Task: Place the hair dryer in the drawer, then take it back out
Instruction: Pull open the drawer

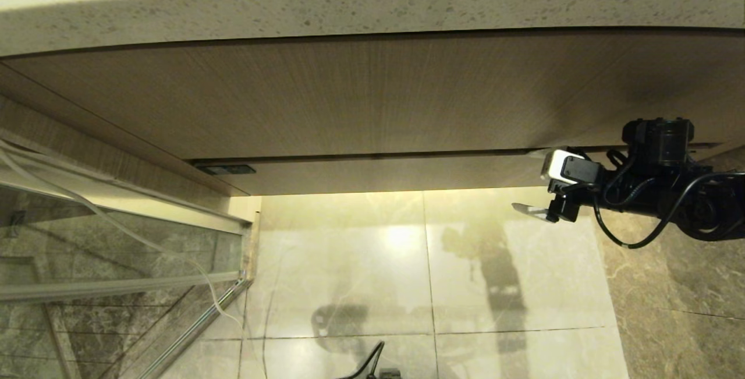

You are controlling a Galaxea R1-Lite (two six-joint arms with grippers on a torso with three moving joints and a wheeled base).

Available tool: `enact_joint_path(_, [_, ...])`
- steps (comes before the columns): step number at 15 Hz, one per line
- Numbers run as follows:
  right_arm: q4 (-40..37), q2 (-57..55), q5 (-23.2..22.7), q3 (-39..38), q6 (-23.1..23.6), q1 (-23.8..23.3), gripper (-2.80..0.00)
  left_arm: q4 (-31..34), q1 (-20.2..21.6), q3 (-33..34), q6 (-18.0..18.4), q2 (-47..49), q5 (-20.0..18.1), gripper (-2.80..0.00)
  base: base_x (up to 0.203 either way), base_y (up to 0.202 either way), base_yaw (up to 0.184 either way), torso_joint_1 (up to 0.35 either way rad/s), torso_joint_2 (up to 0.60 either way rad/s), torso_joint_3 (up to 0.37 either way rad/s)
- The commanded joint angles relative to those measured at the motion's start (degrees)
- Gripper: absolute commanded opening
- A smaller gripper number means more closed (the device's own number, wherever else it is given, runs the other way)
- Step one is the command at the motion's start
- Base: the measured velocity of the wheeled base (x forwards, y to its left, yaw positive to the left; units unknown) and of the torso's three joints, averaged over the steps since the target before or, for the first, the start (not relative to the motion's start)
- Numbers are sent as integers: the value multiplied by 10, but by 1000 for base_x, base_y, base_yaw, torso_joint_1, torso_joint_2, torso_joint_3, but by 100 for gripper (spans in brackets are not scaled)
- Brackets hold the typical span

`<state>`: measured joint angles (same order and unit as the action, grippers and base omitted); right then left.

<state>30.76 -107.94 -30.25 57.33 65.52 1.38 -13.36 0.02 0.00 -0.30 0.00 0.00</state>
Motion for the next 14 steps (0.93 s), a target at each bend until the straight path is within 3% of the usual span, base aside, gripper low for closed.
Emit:
enact_joint_path(1, [5, -1, -9, 3, 4, 4, 0, -1, 1, 23, 0, 0, 0, -280, 0, 0, 0, 0, 0, 0])
enact_joint_path(14, [59, -27, -17, 10, 1, 13, 0, -1, 1, 23, 0, 0, 0, -280, 0, 0, 0, 0, 0, 0])
